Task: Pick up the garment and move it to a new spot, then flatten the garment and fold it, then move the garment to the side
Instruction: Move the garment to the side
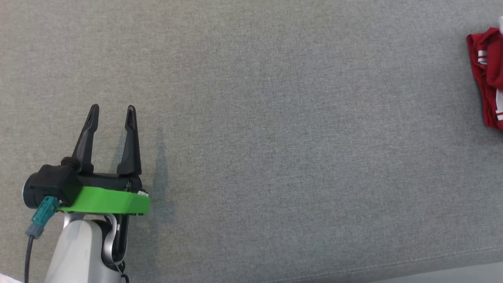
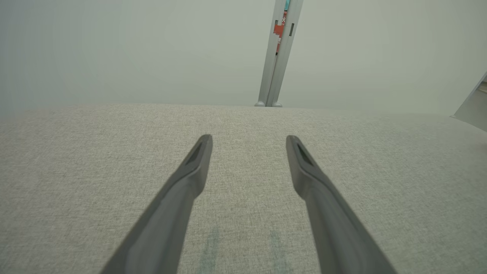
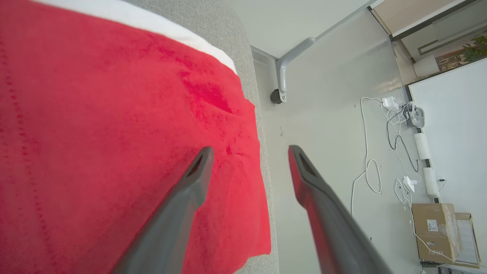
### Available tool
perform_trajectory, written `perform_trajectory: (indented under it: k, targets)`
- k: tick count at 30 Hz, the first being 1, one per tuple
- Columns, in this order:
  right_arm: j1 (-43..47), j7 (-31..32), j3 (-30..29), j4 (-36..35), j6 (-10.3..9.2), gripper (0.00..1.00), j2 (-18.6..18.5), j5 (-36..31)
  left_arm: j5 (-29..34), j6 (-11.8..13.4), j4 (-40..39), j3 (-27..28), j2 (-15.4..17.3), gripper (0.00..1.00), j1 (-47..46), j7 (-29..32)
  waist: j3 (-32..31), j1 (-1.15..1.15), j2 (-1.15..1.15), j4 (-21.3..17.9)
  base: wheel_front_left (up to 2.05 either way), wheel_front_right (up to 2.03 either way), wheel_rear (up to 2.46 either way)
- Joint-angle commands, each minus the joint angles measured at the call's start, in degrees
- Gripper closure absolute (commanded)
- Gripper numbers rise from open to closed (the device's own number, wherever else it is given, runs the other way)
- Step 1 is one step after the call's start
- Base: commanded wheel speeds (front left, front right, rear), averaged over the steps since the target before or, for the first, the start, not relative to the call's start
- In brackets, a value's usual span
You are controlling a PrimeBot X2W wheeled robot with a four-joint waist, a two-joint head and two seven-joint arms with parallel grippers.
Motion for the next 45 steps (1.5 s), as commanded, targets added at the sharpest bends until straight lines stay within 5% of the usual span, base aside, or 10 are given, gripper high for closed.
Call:
perform_trajectory:
  k: [1,10,18,32,45]
  targets:
    - [1.6,-1.6,-2.3,0.0,-0.12,0.00,1.7,-0.5,-0.2,-0.1,0.3,0.2,-0.2,0.00,0.3,0.0,-2.3,-0.01,0.00,-0.2,0.00,0.00,0.00]
    - [10.8,-12.0,-8.7,-8.1,-0.12,0.00,12.3,3.7,-1.1,-0.1,2.2,0.9,-1.5,0.00,4.5,0.0,-11.4,-0.01,0.00,-0.8,0.00,0.00,0.00]
    - [22.1,-20.0,-4.8,-22.6,-0.12,0.00,20.8,8.3,-0.4,-0.1,3.9,3.9,-2.4,0.00,8.7,0.0,-17.3,-0.01,0.00,-1.7,0.00,0.00,0.00]
    - [32.1,-26.1,3.0,-27.8,-0.12,0.00,26.0,11.3,0.5,-0.1,6.3,7.4,-4.2,0.00,12.5,0.0,-22.3,-0.01,0.00,-0.5,0.00,0.00,0.00]
    - [36.1,-27.5,3.1,-26.3,-0.12,0.00,28.5,11.1,0.9,-0.1,7.5,7.1,-4.5,0.00,14.0,0.0,-24.3,-0.01,0.00,1.0,0.00,0.00,0.00]
